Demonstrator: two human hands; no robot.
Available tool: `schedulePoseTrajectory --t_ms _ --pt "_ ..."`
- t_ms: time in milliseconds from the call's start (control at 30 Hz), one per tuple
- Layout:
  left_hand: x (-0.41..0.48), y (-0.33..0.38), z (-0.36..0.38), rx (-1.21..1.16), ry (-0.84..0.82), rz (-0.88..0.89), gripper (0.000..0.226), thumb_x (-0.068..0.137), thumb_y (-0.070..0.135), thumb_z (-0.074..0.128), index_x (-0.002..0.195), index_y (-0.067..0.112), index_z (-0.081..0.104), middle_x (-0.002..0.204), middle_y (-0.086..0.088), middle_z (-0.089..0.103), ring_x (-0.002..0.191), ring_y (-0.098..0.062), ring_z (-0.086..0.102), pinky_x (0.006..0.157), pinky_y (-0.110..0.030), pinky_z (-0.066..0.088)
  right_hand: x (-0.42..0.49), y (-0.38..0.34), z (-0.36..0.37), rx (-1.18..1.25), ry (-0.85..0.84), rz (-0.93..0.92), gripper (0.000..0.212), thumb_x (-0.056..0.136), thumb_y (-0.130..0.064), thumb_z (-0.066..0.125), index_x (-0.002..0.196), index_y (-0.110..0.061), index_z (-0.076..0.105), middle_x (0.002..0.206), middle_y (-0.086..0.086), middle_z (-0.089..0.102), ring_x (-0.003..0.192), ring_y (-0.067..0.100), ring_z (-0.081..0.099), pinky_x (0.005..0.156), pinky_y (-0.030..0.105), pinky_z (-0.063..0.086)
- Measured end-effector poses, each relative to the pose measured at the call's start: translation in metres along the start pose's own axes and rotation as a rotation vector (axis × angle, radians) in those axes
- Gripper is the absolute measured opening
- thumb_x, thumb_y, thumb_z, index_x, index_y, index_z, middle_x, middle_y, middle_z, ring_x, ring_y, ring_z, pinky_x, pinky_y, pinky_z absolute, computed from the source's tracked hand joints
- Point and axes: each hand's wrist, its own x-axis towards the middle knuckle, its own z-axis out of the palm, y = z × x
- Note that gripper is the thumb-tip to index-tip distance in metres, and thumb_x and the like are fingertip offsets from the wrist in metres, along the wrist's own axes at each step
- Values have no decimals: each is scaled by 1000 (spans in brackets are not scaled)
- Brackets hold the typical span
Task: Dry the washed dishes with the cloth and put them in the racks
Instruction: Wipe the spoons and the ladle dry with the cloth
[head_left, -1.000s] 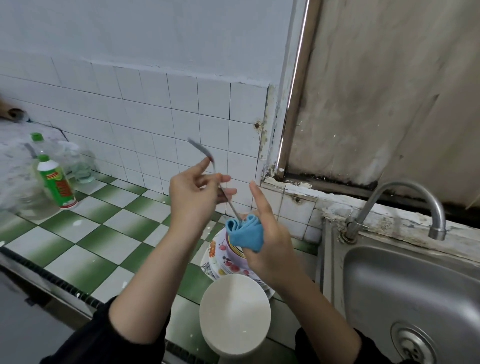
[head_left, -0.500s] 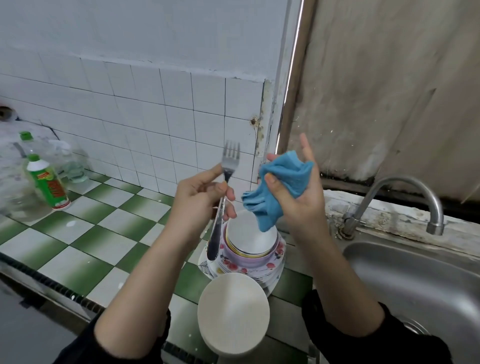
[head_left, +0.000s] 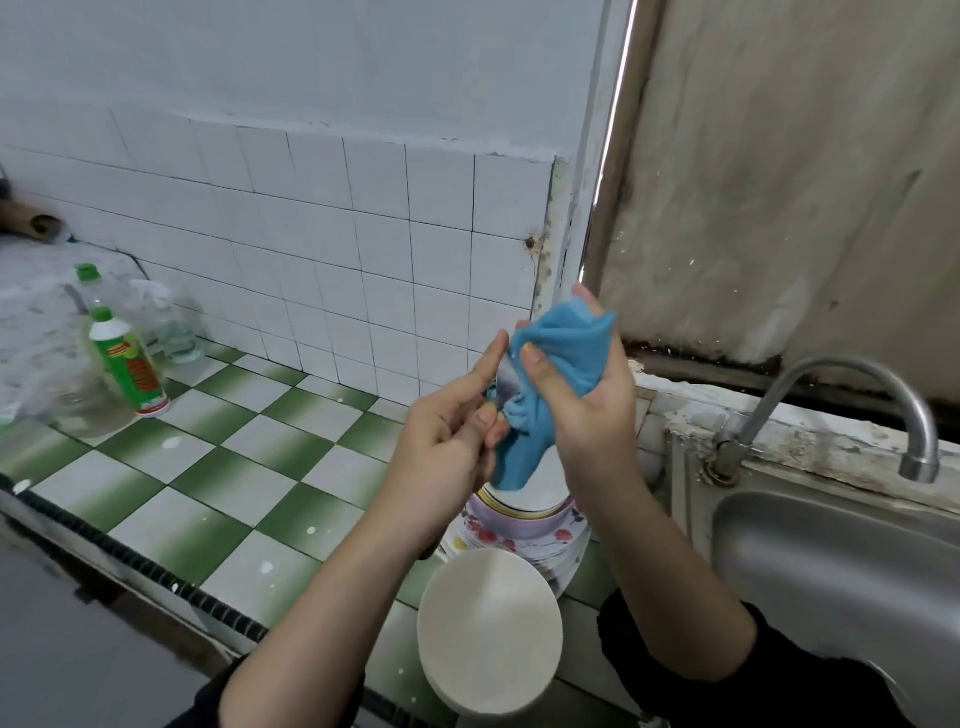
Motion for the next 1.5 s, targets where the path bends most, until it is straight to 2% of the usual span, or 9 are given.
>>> schedulePoseTrajectory --t_ms 167,300,433,567,933,1067,1233,1367,1500 --pt "-4 -1 -8 48 -36 0 56 100 -12 30 124 31 56 56 6 34 43 -5 23 41 -13 24 -7 3 -2 -150 -126 -65 79 83 -9 71 149 -27 31 107 2 64 91 11 66 81 24 54" --pt "-3 1 -10 58 -41 8 56 100 -12 31 123 32 57 56 6 35 41 -7 25 41 -13 24 6 -4 1 -145 -31 -62 86 81 -11 76 151 -28 28 134 7 54 109 14 62 95 37 54" --pt "1 6 -9 38 -11 17 49 99 -10 34 122 24 61 55 4 32 43 -7 21 41 -13 22 -2 -5 -4 -238 -287 -53 100 83 9 69 154 -30 11 130 -6 48 108 -3 58 94 18 48" --pt "0 2 -9 58 -57 23 53 100 -12 31 131 23 56 55 6 32 43 -6 21 41 -13 23 -7 -1 -5 -168 -139 -4 108 81 1 74 156 -33 4 116 1 60 97 9 66 87 29 56" --pt "-3 -1 -7 -20 -39 146 44 98 -2 44 132 26 50 59 0 46 43 -11 34 45 -19 31 37 -26 -38 212 240 262 63 77 -8 78 132 2 48 113 22 68 84 39 72 69 49 60" --pt "6 1 -2 -34 117 79 21 101 7 42 107 15 60 57 0 50 48 -15 38 44 -21 31 13 -24 -29 210 140 237 47 87 -8 69 130 -4 50 111 11 70 96 33 70 80 49 59" --pt "15 3 -4 -179 330 13 21 100 12 47 92 7 66 69 -4 69 67 -18 66 56 -20 53 -14 -12 -14 -59 28 128 45 87 -1 67 108 -30 40 113 8 47 87 5 56 68 16 51" --pt "20 8 0 -362 375 -9 23 101 10 45 90 7 66 96 -13 72 92 -24 70 88 -32 57 -22 -2 -8 -147 -45 121 34 83 -5 74 99 -26 52 100 2 59 83 17 65 67 24 55" --pt "18 8 14 -404 399 -5 23 100 11 47 93 7 68 99 -6 73 90 -17 67 88 -33 56 -34 11 6 -82 -60 157 32 79 -9 79 104 -27 69 101 0 74 93 21 71 81 36 59"
